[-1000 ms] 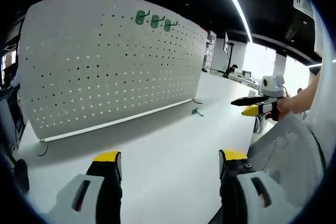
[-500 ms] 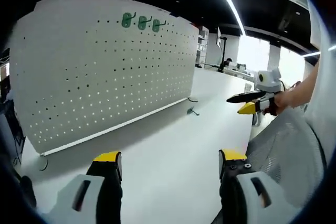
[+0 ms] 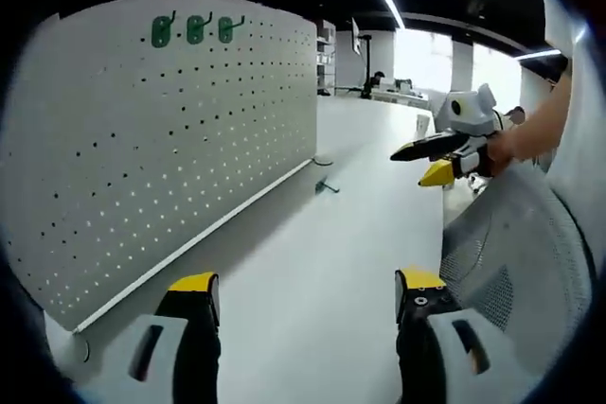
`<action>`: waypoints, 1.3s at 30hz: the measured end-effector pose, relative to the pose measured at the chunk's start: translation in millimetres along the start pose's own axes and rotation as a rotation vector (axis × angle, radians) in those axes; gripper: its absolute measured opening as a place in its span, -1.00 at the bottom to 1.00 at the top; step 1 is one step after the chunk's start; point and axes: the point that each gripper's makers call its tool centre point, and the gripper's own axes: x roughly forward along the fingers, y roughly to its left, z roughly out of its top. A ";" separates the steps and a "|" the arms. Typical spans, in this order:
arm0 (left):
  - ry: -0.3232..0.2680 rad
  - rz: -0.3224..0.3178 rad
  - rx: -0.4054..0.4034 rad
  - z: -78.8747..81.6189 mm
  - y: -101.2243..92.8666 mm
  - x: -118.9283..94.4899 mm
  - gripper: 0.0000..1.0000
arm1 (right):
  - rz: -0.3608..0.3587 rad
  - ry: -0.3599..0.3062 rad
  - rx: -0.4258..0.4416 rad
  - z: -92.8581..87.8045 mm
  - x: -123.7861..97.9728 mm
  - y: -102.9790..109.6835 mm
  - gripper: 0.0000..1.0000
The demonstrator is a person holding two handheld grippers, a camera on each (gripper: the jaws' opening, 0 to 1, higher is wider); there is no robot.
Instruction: Insert the hook assembly into the mounting plate slot until the hook locks in place.
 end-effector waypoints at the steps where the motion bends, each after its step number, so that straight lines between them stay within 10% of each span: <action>1: 0.008 -0.007 0.006 0.2 -0.8 1.8 0.56 | -0.002 -0.001 0.000 0.0 -0.2 -0.3 0.35; 39: 0.167 -0.219 0.329 38.8 -3.8 70.3 0.58 | 0.010 0.046 0.023 -12.6 3.5 3.4 0.34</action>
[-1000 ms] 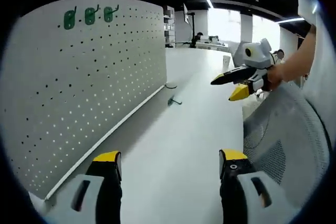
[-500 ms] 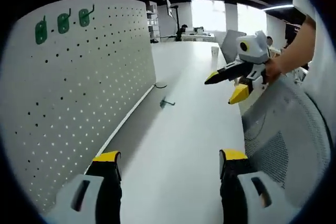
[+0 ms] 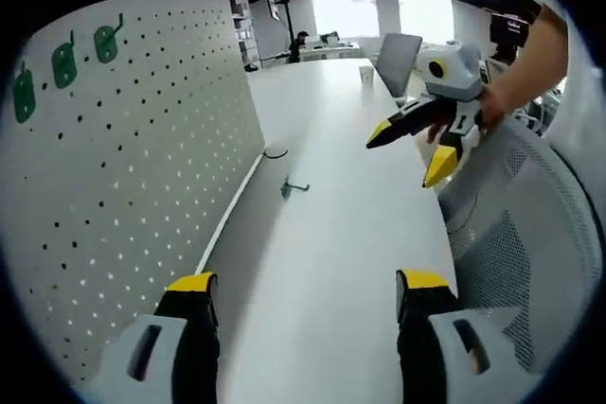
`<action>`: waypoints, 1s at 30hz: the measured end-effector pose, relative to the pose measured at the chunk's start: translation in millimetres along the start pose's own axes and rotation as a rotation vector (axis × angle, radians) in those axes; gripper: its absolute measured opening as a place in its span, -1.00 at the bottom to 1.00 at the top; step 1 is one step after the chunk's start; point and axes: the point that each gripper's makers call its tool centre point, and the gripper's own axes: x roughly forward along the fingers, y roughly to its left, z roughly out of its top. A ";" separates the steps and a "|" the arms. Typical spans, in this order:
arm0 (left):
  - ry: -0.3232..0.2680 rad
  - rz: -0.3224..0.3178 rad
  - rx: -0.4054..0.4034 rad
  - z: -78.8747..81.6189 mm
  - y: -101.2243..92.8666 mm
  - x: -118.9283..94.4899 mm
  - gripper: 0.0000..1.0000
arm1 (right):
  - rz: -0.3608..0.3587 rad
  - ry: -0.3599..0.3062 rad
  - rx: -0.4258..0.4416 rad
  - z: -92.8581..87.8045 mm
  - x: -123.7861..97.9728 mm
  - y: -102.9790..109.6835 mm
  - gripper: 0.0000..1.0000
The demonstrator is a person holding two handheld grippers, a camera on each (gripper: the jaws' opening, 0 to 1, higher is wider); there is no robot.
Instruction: Insert the hook assembly into the mounting plate slot until the hook locks in place.
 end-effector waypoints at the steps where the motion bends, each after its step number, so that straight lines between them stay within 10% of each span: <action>1: 0.000 -0.004 0.002 1.4 1.2 1.4 0.59 | 0.000 0.001 0.002 -0.1 0.0 0.0 0.34; 30: 0.103 -0.173 0.137 33.5 18.1 70.8 0.58 | -0.006 0.027 0.037 -8.7 0.1 -2.4 0.36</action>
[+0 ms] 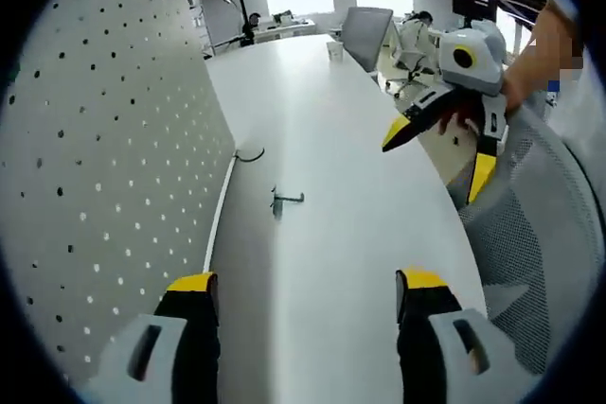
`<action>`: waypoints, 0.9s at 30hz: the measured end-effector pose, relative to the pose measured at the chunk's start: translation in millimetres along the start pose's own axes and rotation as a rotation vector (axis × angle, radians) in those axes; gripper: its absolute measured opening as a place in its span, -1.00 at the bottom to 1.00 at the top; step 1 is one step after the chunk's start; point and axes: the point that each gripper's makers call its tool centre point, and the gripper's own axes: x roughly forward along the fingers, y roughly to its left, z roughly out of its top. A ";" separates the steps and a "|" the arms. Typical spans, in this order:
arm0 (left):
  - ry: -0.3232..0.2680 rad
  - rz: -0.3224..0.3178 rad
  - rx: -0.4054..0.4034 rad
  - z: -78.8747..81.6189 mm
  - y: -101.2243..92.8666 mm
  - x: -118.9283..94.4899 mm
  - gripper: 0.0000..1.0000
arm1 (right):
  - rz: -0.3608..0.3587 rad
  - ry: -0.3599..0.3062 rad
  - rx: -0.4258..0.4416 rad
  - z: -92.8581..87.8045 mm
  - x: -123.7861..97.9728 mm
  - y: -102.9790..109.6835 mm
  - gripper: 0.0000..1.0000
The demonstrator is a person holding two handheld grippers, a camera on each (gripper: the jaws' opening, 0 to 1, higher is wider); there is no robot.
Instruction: Insert the hook assembly into the mounting plate slot until the hook locks in place.
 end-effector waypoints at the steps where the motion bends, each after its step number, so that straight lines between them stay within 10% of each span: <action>1: 0.005 -0.004 0.005 0.5 0.6 2.3 0.58 | 0.001 0.003 0.000 -0.6 0.2 0.1 0.36; 27: 0.068 -0.105 0.079 28.5 14.8 70.9 0.52 | 0.003 0.027 0.022 -7.7 1.4 0.3 0.38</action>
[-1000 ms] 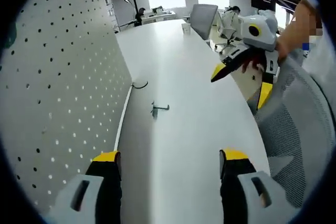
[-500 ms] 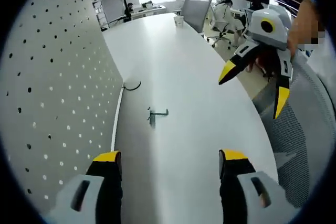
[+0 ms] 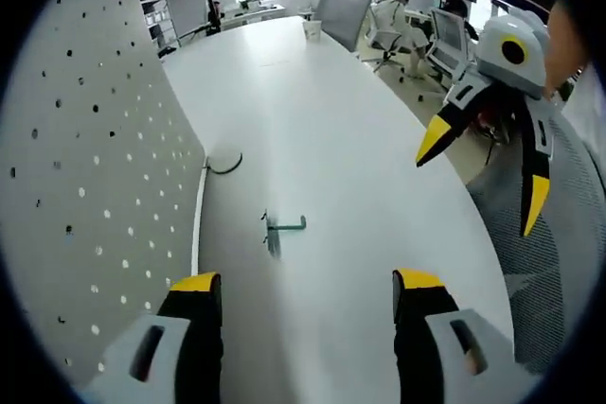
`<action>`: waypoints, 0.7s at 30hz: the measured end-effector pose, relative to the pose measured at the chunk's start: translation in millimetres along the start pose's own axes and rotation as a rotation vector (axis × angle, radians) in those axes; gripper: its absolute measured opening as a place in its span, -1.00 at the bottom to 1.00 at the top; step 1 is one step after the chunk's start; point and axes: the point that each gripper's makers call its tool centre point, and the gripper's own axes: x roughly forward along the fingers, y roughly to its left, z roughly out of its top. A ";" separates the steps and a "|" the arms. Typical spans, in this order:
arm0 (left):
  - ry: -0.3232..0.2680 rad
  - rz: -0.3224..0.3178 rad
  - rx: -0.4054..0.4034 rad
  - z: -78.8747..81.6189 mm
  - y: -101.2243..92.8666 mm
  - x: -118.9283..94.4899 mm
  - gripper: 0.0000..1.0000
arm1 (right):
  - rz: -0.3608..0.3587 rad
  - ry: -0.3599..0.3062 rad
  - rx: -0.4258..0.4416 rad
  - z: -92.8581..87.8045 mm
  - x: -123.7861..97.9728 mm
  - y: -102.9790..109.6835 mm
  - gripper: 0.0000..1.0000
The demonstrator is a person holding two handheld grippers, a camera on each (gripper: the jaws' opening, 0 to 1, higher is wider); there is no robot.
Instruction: Insert the hook assembly into the mounting plate slot until the hook locks in place.
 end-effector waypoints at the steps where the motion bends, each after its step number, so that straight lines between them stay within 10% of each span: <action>1: -0.001 0.003 -0.004 2.8 2.9 2.2 0.52 | -0.001 0.000 0.003 -0.3 0.0 -0.4 0.38; 21: 0.065 -0.059 0.008 7.8 8.1 45.6 0.46 | -0.009 -0.019 0.043 1.6 -0.6 -3.0 0.37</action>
